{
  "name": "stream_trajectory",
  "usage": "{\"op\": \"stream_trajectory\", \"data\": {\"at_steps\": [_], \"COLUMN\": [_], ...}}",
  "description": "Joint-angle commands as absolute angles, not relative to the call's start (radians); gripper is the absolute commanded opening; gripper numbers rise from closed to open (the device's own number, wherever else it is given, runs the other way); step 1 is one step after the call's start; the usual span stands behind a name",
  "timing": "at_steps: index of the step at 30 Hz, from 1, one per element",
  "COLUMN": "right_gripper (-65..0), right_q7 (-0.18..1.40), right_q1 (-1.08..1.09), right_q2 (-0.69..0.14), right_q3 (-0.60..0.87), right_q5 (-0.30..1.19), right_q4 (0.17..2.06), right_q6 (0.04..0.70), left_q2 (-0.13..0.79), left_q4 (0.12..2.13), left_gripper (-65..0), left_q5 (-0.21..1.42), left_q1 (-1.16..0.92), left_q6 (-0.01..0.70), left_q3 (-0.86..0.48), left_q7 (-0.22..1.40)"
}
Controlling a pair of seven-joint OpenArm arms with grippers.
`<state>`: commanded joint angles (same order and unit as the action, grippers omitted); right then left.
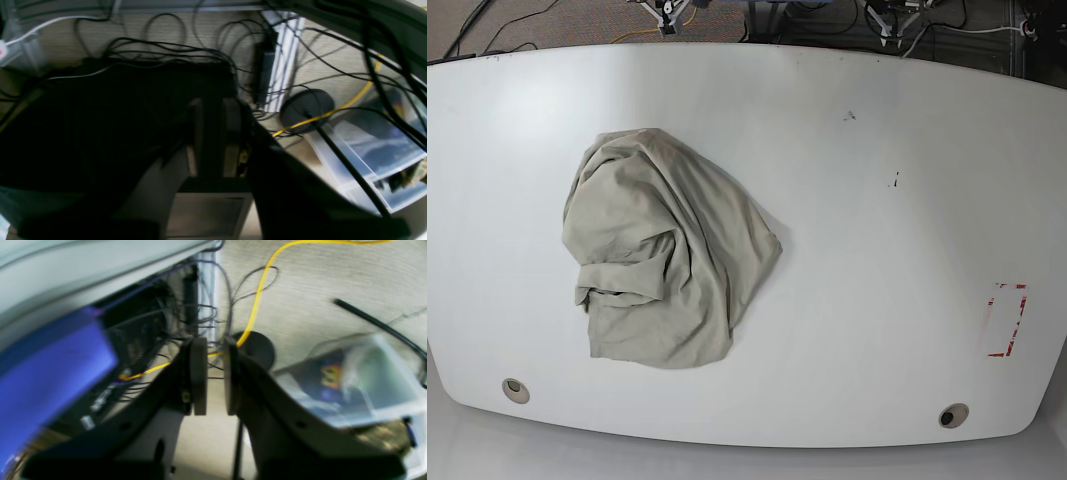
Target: Layout the t-shirt on the table in an organized manner, then fold the t-shirt properly
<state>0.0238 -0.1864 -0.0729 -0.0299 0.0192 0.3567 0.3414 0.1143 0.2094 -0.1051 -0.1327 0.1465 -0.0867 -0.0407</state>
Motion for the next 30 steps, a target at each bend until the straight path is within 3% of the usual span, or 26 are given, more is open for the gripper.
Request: {"op": "stream_trajectory", "data": {"at_steps": [16, 21, 30], "right_gripper": [-56.6, -56.8, -56.4], "right_q7": [-0.116, -0.145, -0.14], "right_q1": [-0.282, -0.311, -0.475], "right_q2": [-0.079, -0.091, -0.13], "right_q3": [-0.028, -0.028, 0.047], "right_q5": [0.021, 0.021, 0.091], "right_q4": [0.364, 0.366, 0.648], "right_q6": [0.34, 0.34, 0.34], "left_q2": [0.114, 0.114, 0.114], "left_q4": [0.217, 0.217, 0.392], "left_gripper": [-55.6, -55.6, -55.6], "left_q5": [-0.104, -0.104, -0.104], "left_q1": [-0.211, -0.254, -0.39], "left_q6": [0.147, 0.147, 0.147], "left_q3": [-0.088, -0.088, -0.09], "left_q7": [-0.147, -0.257, -0.283]}}
